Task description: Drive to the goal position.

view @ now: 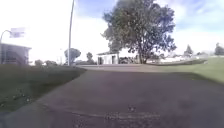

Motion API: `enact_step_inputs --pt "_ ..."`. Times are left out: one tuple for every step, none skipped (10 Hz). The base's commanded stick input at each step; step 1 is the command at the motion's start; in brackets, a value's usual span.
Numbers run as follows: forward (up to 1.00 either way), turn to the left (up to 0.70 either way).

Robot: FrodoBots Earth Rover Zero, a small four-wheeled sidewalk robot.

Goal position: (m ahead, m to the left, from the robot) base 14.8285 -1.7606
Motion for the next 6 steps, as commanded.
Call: enact_step_inputs --pt "0.70 0.00" --pt "0.70 0.00" --pt "0.70 -0.05" --pt "0.70 -0.13" --pt "0.70 -0.20" --pt "0.70 -0.22"
